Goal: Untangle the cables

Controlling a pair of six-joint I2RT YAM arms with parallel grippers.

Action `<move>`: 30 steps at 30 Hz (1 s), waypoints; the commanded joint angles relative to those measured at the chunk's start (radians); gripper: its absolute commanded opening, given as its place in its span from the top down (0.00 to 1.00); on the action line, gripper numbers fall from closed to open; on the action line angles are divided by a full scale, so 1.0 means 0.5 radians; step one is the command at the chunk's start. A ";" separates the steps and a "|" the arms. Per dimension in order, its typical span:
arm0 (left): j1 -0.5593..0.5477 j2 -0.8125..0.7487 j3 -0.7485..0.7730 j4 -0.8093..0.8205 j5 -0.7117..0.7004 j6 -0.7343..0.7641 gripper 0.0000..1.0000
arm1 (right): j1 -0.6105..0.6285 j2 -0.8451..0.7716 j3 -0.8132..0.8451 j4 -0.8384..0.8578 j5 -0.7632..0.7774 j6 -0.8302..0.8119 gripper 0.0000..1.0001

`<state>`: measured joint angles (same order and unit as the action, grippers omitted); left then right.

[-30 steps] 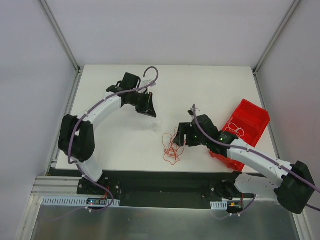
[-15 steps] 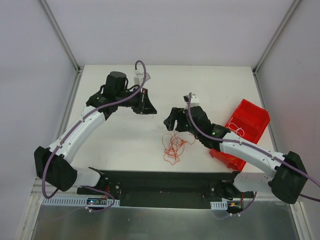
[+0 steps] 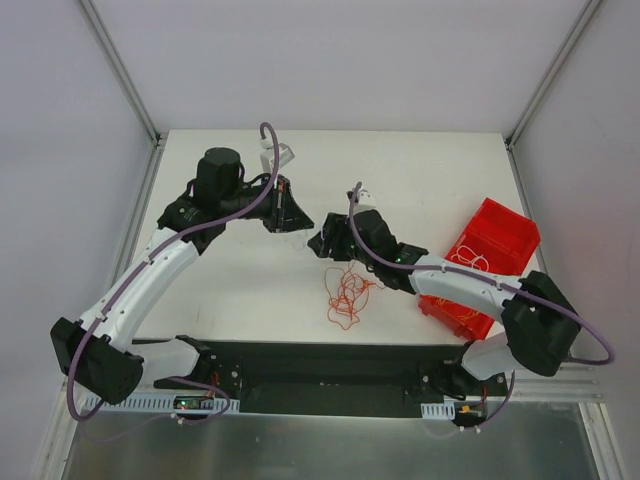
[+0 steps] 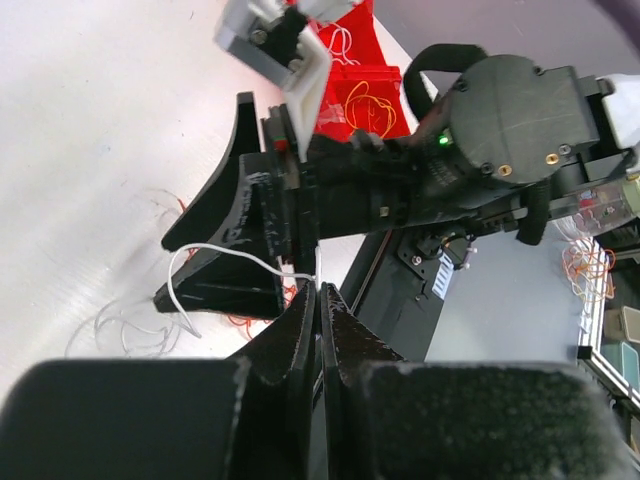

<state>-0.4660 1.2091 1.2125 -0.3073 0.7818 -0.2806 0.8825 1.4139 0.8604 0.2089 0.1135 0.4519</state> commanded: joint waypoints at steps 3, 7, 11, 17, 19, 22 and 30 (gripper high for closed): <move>-0.022 -0.114 -0.044 0.163 0.071 -0.016 1.00 | 0.008 0.218 0.089 0.358 -0.147 0.216 0.48; -0.022 -0.148 -0.066 0.206 0.090 -0.022 1.00 | 0.008 0.323 0.049 0.646 -0.313 0.338 0.50; -0.022 -0.139 -0.075 0.213 0.078 -0.022 1.00 | 0.008 0.390 0.016 0.864 -0.435 0.437 0.47; -0.022 -0.139 -0.075 0.219 0.105 -0.040 1.00 | 0.008 0.375 -0.076 1.024 -0.405 0.412 0.40; -0.022 -0.133 -0.081 0.234 0.108 -0.040 1.00 | 0.005 0.396 -0.031 0.942 -0.387 0.425 0.41; -0.022 -0.126 -0.087 0.240 0.111 -0.037 1.00 | 0.005 0.439 0.034 0.843 -0.362 0.431 0.55; -0.022 -0.203 -0.072 0.213 -0.051 0.006 1.00 | 0.002 0.335 0.025 0.145 0.042 0.269 0.88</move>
<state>-0.4660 1.1568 1.1717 -0.2363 0.7998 -0.2970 0.8825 1.6318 0.8383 0.4953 -0.0162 0.6464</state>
